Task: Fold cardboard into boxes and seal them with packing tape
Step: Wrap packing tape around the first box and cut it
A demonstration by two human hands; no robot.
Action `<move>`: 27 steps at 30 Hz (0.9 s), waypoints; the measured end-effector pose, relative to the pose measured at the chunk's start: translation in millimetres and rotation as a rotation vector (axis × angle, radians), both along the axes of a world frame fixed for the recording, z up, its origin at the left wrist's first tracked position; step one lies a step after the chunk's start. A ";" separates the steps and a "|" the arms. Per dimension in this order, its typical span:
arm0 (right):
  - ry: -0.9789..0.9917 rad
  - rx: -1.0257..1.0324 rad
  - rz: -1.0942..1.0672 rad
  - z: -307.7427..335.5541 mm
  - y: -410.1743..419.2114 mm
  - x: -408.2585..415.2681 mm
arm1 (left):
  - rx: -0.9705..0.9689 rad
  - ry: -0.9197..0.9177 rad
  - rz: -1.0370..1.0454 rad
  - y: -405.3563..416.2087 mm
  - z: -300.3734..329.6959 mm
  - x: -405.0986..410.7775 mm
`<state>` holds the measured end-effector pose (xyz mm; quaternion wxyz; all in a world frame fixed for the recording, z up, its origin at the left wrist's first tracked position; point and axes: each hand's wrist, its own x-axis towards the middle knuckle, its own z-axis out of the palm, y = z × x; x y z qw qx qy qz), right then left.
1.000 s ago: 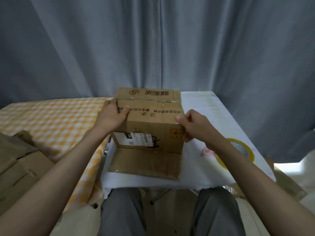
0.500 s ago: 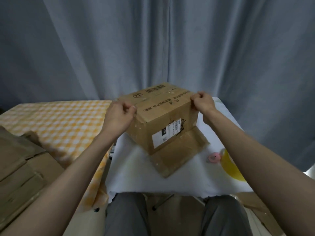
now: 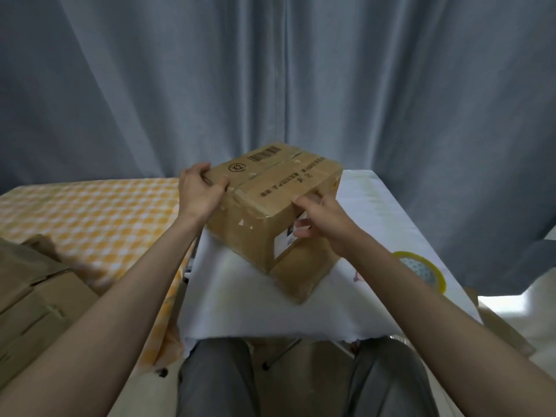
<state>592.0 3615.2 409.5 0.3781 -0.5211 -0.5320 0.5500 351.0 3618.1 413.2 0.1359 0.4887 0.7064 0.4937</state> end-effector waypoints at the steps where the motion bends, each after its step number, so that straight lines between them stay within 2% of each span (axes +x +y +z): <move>1: -0.007 0.042 -0.003 2.9 2.1 1.6 | 0.028 -0.002 0.005 -3.5 3.1 2.3; 4: -0.012 0.108 -0.048 11.9 10.1 5.2 | 0.089 0.028 -0.035 -19.1 10.4 14.0; 9: -0.044 0.091 -0.072 10.5 18.5 16.6 | 0.177 0.054 -0.123 -55.1 1.7 36.4; 13: -0.012 0.017 0.070 2.0 10.4 43.5 | 0.134 0.114 -0.164 -69.0 -10.5 42.6; 15: -0.071 0.016 0.053 -2.6 6.7 63.7 | 0.095 0.139 -0.155 -70.0 -16.3 42.1; 19: -0.536 0.153 -0.067 -16.9 -5.4 114.2 | 0.098 0.251 -0.125 -68.5 -19.4 44.0; 21: -0.818 0.133 -0.056 -27.2 -12.6 140.9 | 0.133 0.354 -0.099 -66.1 -15.9 48.3; 23: -1.044 0.029 0.027 -38.1 -22.4 162.1 | 0.153 0.436 -0.102 -64.3 -11.3 55.5; 25: -1.133 -0.064 0.139 -48.7 -32.2 174.5 | 0.162 0.495 -0.131 -63.4 -7.7 66.3; 27: -1.256 -0.045 0.257 -62.2 -42.2 179.6 | 0.190 0.522 -0.170 -63.4 -5.6 80.7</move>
